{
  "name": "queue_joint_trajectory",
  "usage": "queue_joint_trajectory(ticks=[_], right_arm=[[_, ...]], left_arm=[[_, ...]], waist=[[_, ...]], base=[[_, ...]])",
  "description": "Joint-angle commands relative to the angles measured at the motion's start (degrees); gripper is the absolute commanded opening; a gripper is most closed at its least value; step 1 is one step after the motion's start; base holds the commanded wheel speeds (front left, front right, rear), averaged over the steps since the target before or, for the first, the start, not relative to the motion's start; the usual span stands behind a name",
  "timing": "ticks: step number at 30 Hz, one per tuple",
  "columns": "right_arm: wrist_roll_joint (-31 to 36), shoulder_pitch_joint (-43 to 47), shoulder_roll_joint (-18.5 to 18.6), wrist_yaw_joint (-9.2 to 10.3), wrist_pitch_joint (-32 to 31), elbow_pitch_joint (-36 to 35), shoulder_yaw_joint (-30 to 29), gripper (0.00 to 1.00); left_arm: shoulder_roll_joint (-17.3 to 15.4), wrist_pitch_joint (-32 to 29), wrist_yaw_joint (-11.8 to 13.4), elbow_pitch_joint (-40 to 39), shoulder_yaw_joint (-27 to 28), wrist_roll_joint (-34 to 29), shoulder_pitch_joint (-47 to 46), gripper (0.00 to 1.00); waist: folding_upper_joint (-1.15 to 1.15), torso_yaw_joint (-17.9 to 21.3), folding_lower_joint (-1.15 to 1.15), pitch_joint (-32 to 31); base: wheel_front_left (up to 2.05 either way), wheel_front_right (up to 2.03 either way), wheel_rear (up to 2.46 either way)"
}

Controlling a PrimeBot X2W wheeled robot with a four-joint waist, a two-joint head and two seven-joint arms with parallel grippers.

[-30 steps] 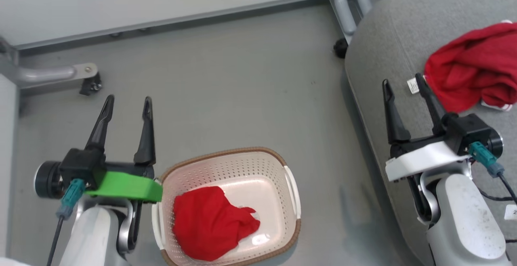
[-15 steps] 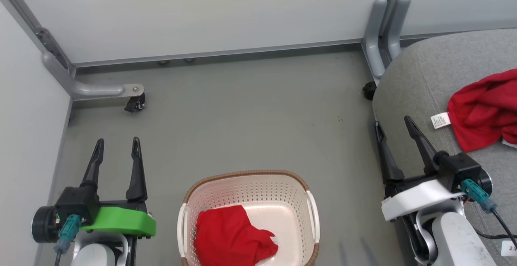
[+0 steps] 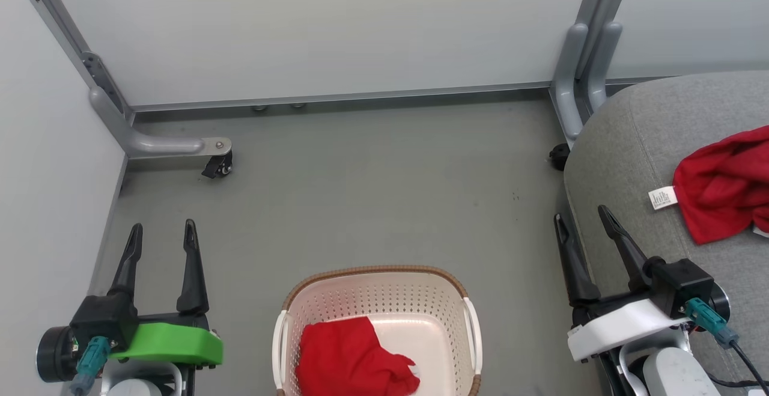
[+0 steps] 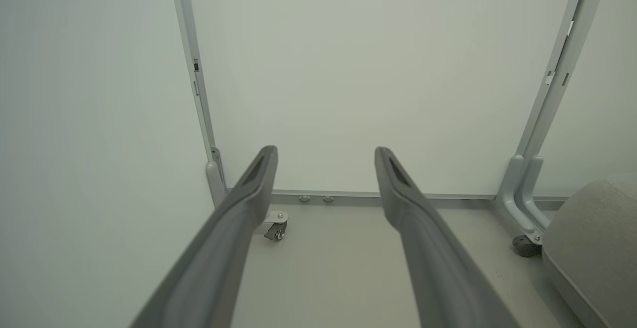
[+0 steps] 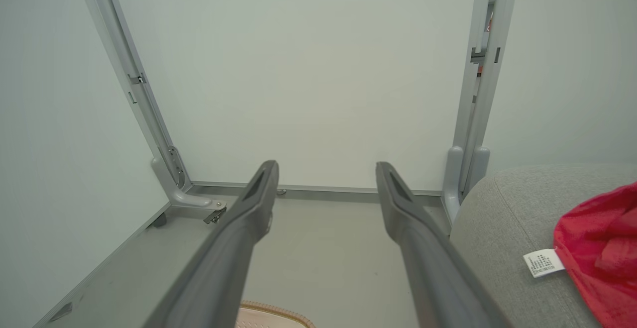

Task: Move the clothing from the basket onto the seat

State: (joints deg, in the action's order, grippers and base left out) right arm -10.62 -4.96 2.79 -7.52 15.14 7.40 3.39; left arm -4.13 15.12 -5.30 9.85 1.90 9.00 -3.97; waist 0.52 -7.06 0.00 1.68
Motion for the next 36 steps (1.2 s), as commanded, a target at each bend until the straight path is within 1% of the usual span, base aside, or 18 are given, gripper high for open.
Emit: queue_joint_trajectory(ticks=[1, 17, 30, 36], right_arm=[[-0.03, 0.98, 0.21, 0.06, 0.01, -0.18, -0.05, 1.0], [0.06, 0.78, 0.2, 0.06, 0.01, -0.13, 0.0, 1.0], [-0.16, 0.94, 0.2, 0.06, 0.01, -0.2, -0.3, 1.0], [-0.08, 0.56, 0.21, 0.06, 0.01, 0.14, -0.52, 1.0]], left_arm=[[0.28, 0.05, -0.25, -0.16, 0.44, -0.78, 0.9, 1.0], [0.85, 0.05, -1.26, -0.04, 1.01, -1.86, 0.71, 1.0], [1.04, 0.05, -1.61, 0.3, 1.36, -2.36, -0.54, 1.0], [1.11, 0.05, -1.8, 0.53, 0.74, -2.65, -0.99, 1.0]], waist=[[-0.52, 0.0, 0.0, -0.09], [-0.52, 0.83, 0.0, -0.29], [-0.52, 1.68, 0.0, -0.06], [-0.52, 1.88, 0.0, 0.07]], base=[[0.0, 0.0, 0.0], [0.0, 0.0, 0.0], [0.0, 0.0, 0.0], [0.0, 0.0, 0.0]])
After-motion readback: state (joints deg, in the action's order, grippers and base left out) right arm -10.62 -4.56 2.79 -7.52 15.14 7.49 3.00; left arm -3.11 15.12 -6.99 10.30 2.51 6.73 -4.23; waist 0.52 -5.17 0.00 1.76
